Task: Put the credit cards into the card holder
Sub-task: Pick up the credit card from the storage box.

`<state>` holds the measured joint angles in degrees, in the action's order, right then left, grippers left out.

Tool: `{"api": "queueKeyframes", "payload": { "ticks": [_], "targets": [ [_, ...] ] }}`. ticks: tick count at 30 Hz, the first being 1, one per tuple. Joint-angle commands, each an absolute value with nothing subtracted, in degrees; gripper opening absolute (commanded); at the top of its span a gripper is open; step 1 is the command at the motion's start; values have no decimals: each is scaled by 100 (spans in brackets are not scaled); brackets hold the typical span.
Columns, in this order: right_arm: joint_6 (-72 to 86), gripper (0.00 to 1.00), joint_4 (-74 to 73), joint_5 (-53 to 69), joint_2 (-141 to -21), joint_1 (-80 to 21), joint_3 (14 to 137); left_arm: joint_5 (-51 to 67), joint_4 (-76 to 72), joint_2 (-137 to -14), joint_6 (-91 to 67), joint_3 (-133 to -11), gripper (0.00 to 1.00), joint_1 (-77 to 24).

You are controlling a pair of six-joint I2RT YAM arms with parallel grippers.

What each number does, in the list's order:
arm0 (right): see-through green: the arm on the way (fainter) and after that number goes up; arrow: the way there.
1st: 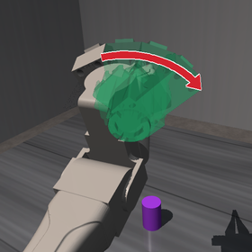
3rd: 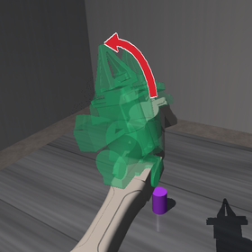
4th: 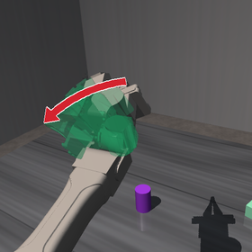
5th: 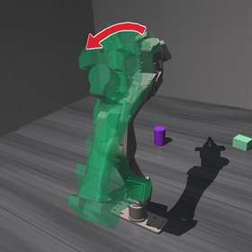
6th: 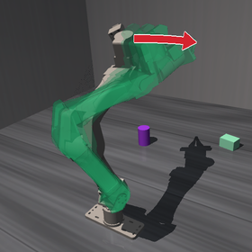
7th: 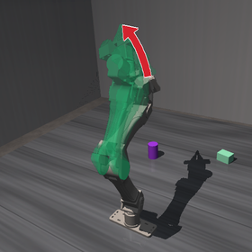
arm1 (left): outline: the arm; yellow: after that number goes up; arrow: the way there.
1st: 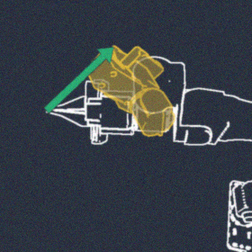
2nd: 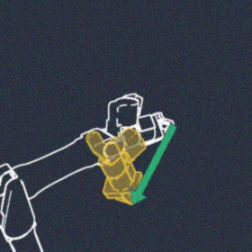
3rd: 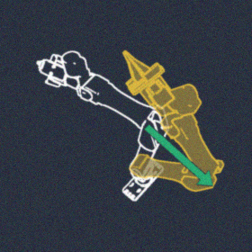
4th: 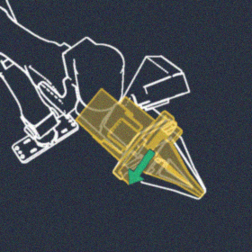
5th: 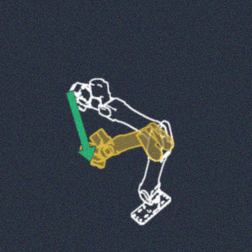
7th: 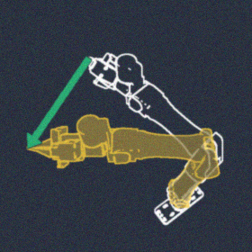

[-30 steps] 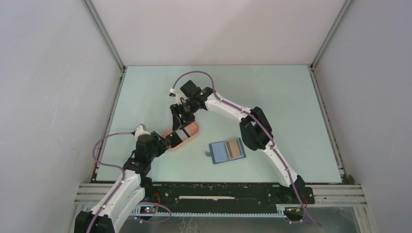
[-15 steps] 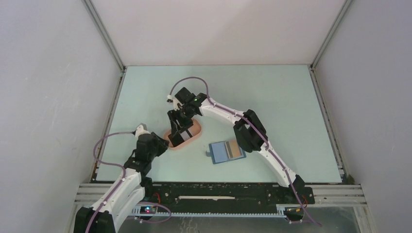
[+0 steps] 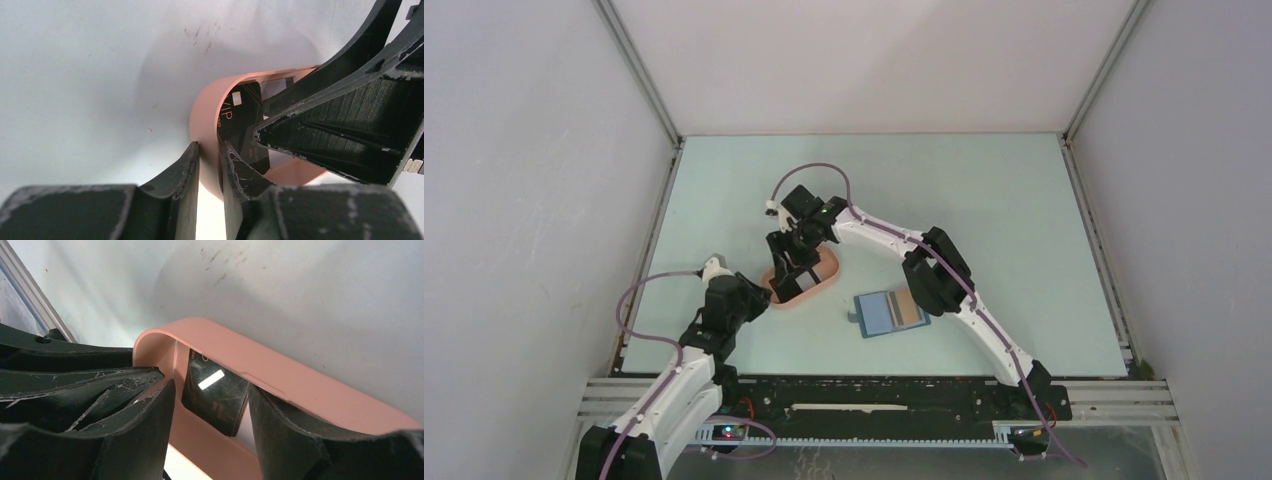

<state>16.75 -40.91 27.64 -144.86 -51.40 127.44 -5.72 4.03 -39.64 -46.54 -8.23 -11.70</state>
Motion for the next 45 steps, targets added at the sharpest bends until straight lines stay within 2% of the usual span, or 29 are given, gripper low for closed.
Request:
{"api": "queueKeyframes", "payload": {
  "ticks": [1, 20, 28, 36, 45],
  "targets": [
    [1853, 65, -3985, 2874, -14401, -5227, 12488, -449, 319, -3946, -4570, -745, 24, -1134],
    [2754, 65, -3241, 4707, -14276, -5047, 12170, -414, 346, -3843, -4579, -746, 22, -1134],
    [2920, 64, -3039, 5119, -14213, -4993, 12151, -413, 359, -3850, -4588, -757, 22, -1134],
    [1935, 65, -3875, 3612, -13912, -5027, 12527, -456, 358, -3862, -4614, -739, 22, -1135],
    [1611, 66, -4007, 2676, -13624, -5036, 12361, -469, 345, -3888, -4623, -738, 20, -1139]
  ]
}}
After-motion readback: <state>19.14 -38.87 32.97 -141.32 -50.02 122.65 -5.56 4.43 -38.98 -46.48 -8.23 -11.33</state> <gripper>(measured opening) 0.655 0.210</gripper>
